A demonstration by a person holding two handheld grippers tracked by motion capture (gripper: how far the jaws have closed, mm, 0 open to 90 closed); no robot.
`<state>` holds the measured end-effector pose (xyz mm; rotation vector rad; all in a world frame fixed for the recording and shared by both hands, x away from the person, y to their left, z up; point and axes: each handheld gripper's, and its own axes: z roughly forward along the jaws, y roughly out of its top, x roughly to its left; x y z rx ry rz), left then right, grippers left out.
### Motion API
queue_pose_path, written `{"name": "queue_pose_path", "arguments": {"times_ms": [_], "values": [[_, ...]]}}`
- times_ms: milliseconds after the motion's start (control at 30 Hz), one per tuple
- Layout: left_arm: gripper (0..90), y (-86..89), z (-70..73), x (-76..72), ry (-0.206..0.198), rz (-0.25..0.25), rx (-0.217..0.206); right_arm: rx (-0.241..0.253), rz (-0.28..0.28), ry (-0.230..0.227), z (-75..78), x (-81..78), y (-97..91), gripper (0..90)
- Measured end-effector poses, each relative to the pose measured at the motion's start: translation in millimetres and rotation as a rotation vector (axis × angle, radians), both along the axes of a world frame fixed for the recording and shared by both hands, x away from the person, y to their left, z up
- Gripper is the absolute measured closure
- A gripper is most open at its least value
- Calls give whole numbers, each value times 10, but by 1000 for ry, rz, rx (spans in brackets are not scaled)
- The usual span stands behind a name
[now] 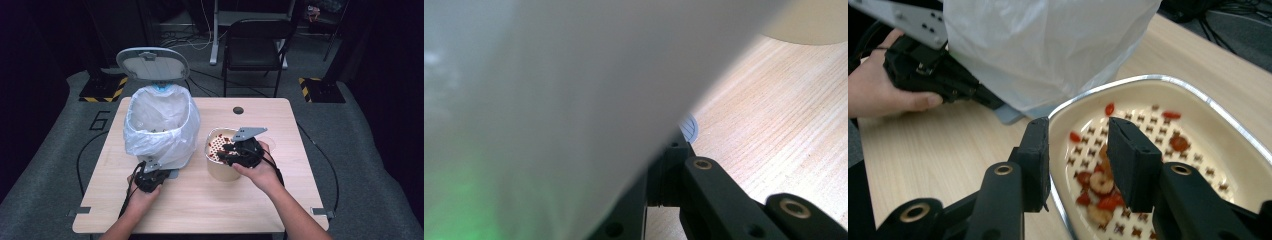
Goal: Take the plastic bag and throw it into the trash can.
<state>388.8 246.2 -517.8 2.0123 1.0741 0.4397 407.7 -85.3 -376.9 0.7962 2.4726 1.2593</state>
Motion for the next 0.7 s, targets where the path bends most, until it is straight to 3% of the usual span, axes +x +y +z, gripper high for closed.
{"name": "queue_pose_path", "arguments": {"times_ms": [233,367,400,433,567,667,700], "values": [[900,-1,-1,-1,1,2,-3,34,27,23,-139,-62,-80,630],[900,16,4,15,-6,-24,12,21,31,33,-189,-77,-66,652],[900,16,3,14,-6,-24,11,10,36,28,-206,-72,-63,663],[900,-6,-1,-8,2,20,-7,3,33,32,-225,-74,-58,669],[900,17,4,16,-7,-26,12,-21,34,43,-301,-66,-47,711],[900,16,2,15,-6,-24,8,-23,32,51,-337,-60,-54,742],[900,3,-1,2,1,-1,-5,-10,27,52,-344,-65,-64,740]]}}
